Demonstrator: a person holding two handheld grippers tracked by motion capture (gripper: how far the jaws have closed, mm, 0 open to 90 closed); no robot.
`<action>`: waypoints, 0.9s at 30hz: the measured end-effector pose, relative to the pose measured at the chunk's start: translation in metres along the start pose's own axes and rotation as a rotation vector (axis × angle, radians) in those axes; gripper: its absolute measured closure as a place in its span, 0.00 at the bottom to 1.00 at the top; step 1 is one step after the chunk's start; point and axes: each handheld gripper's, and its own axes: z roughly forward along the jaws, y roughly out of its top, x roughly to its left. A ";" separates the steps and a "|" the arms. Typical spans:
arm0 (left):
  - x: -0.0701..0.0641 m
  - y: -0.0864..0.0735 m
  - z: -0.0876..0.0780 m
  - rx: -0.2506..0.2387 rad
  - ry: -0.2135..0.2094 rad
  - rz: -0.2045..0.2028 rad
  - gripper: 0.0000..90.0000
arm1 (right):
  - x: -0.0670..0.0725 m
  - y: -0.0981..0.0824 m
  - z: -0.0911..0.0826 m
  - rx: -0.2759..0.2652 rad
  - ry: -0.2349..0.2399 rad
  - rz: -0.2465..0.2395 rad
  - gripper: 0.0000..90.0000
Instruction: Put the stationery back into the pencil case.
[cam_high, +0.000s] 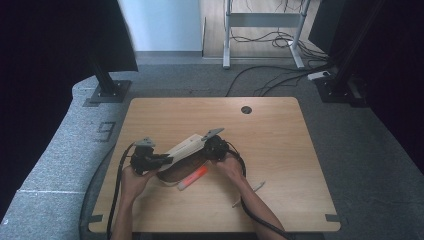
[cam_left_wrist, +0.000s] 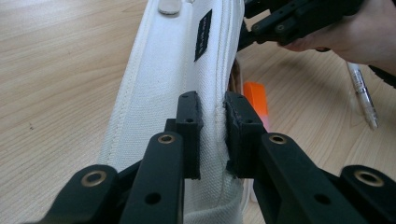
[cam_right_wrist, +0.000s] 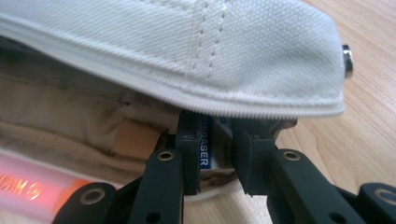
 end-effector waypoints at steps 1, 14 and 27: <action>0.000 0.000 0.000 -0.001 0.000 0.000 0.86 | 0.000 0.000 0.001 0.000 -0.002 0.002 0.80; -0.002 0.001 0.002 -0.002 -0.010 0.006 0.86 | -0.004 0.003 0.018 -0.007 -0.015 0.009 0.79; -0.001 0.000 0.002 -0.004 -0.007 0.006 0.86 | -0.005 0.002 0.001 0.007 0.010 -0.001 0.52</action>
